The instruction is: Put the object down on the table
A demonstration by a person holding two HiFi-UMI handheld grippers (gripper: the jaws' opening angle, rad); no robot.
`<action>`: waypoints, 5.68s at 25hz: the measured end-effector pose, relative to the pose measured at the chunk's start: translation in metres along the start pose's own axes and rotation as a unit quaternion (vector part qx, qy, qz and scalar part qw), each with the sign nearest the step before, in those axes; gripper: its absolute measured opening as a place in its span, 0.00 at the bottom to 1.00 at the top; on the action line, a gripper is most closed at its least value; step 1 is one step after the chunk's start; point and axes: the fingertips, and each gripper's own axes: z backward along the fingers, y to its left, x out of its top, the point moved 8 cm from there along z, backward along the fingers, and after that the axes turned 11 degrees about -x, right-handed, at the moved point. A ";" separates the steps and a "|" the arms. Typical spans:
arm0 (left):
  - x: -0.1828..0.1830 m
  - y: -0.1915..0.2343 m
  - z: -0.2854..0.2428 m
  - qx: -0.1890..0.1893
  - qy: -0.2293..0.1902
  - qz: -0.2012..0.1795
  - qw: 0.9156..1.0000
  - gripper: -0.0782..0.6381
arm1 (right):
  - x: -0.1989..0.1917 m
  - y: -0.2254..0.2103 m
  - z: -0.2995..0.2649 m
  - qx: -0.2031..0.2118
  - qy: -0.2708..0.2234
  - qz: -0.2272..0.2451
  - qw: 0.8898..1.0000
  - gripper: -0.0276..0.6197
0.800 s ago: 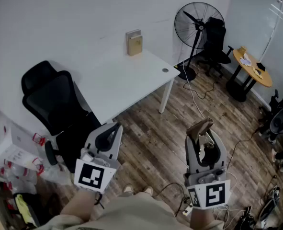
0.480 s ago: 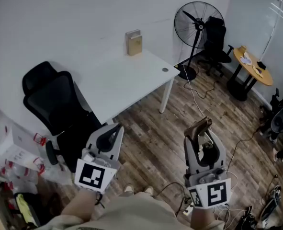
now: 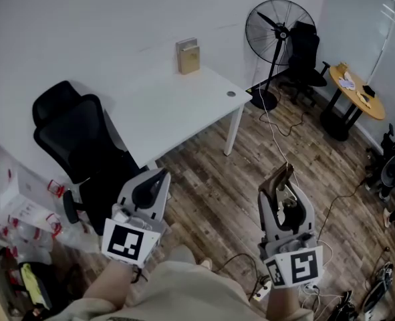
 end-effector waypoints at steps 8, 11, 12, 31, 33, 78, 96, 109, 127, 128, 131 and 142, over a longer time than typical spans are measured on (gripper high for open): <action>-0.014 -0.006 -0.016 -0.006 0.007 0.014 1.000 0.14 | -0.014 -0.013 -0.009 0.010 0.013 0.000 1.000 0.37; -0.020 -0.001 -0.029 -0.017 0.014 0.016 1.000 0.14 | -0.020 -0.016 -0.023 0.010 0.016 0.007 1.000 0.37; -0.022 0.002 -0.035 -0.020 0.016 0.017 1.000 0.14 | -0.021 -0.017 -0.029 0.010 0.017 0.010 1.000 0.37; -0.063 0.125 -0.174 -0.042 0.026 0.048 0.998 0.14 | -0.071 -0.046 -0.208 0.001 0.084 0.014 0.996 0.37; -0.065 0.142 -0.190 -0.050 0.023 0.053 0.997 0.14 | -0.074 -0.046 -0.230 -0.001 0.092 0.013 0.996 0.37; -0.154 0.299 -0.508 0.016 0.111 0.101 0.989 0.14 | -0.203 -0.205 -0.602 0.099 0.207 0.039 0.973 0.38; -0.209 0.340 -0.601 0.140 0.174 0.171 0.960 0.14 | -0.279 -0.230 -0.792 0.300 0.227 0.119 0.919 0.38; -0.237 0.373 -0.591 0.155 0.193 0.205 0.947 0.14 | -0.326 -0.193 -0.836 0.302 0.275 0.206 0.889 0.38; -0.305 0.407 -0.578 0.123 0.231 0.258 0.930 0.14 | -0.405 -0.121 -0.872 0.323 0.327 0.301 0.835 0.38; -0.310 0.408 -0.578 0.123 0.233 0.262 0.929 0.14 | -0.411 -0.117 -0.872 0.324 0.331 0.307 0.831 0.38; -0.325 0.411 -0.576 0.122 0.241 0.273 0.923 0.14 | -0.432 -0.106 -0.874 0.327 0.341 0.325 0.819 0.38; -0.357 0.424 -0.571 0.123 0.256 0.308 0.908 0.14 | -0.489 -0.075 -0.890 0.347 0.366 0.377 0.777 0.38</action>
